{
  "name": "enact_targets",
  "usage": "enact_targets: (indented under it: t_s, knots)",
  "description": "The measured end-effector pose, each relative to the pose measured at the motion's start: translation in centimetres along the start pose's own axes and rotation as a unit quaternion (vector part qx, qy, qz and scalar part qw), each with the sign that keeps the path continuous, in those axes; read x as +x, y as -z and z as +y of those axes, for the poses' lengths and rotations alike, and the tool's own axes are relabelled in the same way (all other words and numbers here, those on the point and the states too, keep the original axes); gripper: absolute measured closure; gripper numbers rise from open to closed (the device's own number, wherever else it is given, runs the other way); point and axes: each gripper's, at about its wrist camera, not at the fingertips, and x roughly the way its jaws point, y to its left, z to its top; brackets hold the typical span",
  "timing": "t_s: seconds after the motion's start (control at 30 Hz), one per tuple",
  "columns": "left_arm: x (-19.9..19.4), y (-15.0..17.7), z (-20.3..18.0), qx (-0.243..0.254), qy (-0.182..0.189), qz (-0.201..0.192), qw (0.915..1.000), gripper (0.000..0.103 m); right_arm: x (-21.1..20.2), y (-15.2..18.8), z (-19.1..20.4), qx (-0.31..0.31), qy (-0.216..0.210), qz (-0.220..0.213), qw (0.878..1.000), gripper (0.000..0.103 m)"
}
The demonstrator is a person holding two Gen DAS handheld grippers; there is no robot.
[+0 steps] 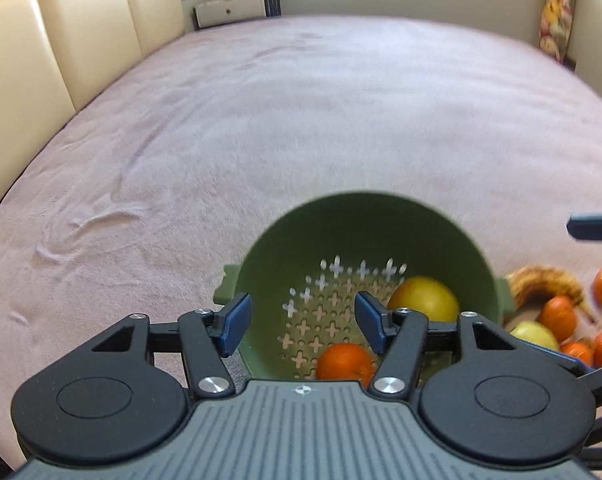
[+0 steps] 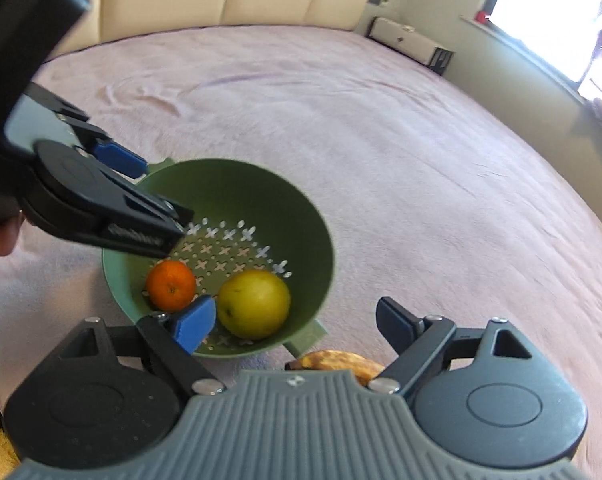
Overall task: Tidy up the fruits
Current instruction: 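Open the left tool to drop the tangerine while the right tool releases the pear into the colander, then move both open tools back toward the remaining fruit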
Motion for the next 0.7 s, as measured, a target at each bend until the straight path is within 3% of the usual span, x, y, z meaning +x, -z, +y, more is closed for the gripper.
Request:
enact_targets:
  t_s: [0.37, 0.6, 0.7]
  knots:
    - [-4.8, 1.5, -2.6, -0.006, 0.062, -0.057, 0.9964, 0.033, -4.7, 4.9, -2.0, 0.111, 0.06, -0.013, 0.992, 0.018]
    - [-5.3, 3.1, -5.7, -0.001, 0.152, -0.032, 0.9878, 0.033, -6.3, 9.5, -3.7, 0.207, 0.092, -0.001, 0.974, 0.019]
    - [-5.0, 3.5, -6.9, 0.004, 0.165, -0.025, 0.9859, 0.033, -6.5, 11.0, -4.4, 0.236, 0.107, 0.007, 0.966, 0.019]
